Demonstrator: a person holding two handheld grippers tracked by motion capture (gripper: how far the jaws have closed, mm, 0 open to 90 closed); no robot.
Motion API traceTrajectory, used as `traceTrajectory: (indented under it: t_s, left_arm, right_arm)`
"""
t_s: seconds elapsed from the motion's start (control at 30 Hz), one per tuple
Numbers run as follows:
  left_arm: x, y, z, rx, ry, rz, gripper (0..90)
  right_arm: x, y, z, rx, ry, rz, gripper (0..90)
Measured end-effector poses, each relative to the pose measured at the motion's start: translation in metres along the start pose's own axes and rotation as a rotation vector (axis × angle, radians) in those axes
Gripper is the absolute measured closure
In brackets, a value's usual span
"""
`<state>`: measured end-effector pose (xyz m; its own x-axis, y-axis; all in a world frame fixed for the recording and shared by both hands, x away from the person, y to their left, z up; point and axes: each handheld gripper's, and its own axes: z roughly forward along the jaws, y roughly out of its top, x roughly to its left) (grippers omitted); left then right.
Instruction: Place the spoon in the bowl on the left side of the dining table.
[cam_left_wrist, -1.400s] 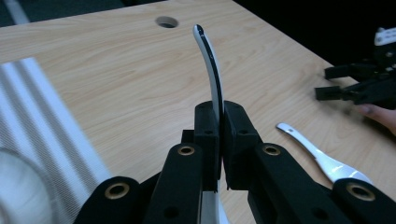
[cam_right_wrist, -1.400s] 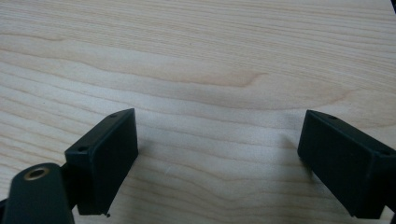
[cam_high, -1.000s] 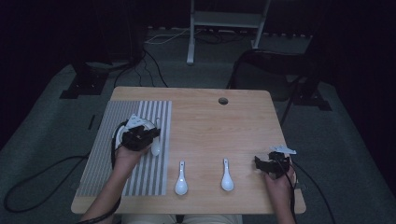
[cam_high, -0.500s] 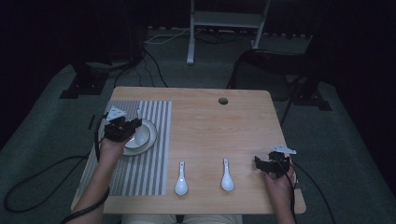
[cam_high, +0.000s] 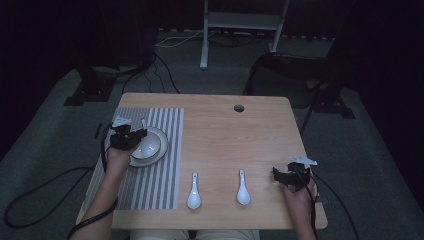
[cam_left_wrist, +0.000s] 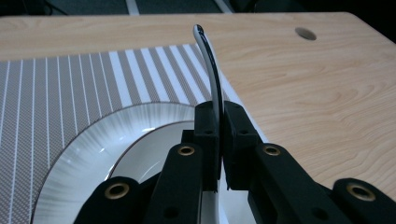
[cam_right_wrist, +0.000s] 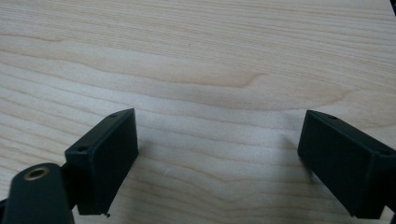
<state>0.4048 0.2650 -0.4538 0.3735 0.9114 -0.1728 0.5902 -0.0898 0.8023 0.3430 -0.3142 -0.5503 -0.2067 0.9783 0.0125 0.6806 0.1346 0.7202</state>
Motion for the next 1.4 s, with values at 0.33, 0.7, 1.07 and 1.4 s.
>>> traceTrajectory:
  t_s: [0.33,0.7,1.07,1.4]
  left_arm:
    - [0.007,-0.001,0.016,0.041,0.011,-0.013,85.3]
    - [0.011,-0.004,0.025,0.066,0.020,-0.030,85.1]
    - [0.012,-0.005,0.030,0.112,0.086,-0.038,80.8]
    - [0.005,-0.003,0.031,0.125,0.138,0.015,60.9]
  right_arm:
    - [0.000,0.000,0.000,0.000,0.000,0.001,11.5]
    - [0.000,0.000,0.000,0.000,0.000,0.001,11.5]
    - [0.000,0.000,0.000,0.000,0.000,0.001,11.5]
    - [0.000,0.000,0.000,0.000,0.000,0.001,11.5]
